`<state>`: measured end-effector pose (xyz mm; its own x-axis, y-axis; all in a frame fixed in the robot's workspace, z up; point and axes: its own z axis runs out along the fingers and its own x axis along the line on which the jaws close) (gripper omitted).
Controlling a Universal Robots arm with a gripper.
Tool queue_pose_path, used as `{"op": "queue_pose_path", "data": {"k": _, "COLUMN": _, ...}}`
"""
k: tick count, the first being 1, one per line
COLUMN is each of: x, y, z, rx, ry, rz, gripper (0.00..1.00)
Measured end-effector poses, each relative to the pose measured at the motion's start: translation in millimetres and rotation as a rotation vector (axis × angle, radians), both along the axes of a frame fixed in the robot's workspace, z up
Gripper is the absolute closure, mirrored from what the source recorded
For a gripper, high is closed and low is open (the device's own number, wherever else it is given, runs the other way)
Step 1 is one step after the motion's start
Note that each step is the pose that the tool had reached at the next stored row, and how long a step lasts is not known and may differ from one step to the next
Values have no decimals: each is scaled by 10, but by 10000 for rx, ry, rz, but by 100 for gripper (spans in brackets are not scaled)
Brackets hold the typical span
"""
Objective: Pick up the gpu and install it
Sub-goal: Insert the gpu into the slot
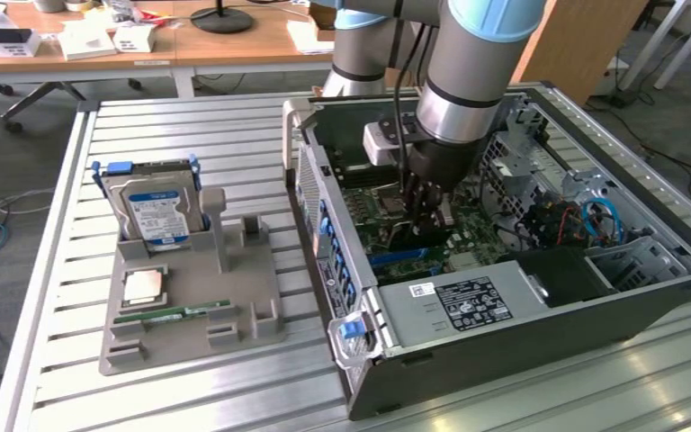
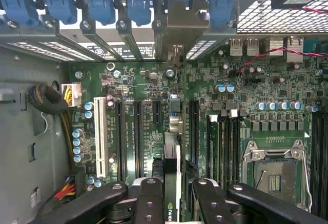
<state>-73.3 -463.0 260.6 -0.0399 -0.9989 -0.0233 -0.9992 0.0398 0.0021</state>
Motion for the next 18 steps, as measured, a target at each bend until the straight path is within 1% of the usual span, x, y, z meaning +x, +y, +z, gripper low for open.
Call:
{"op": "queue_pose_path", "data": {"k": 15, "x": -1, "y": 1, "z": -20, "rx": -1, "ry": -10, "rz": 3, "gripper": 74}}
{"op": "queue_pose_path", "data": {"k": 18, "x": -1, "y": 1, "z": -23, "rx": 1, "ry": -23, "rz": 10, "gripper": 74}}
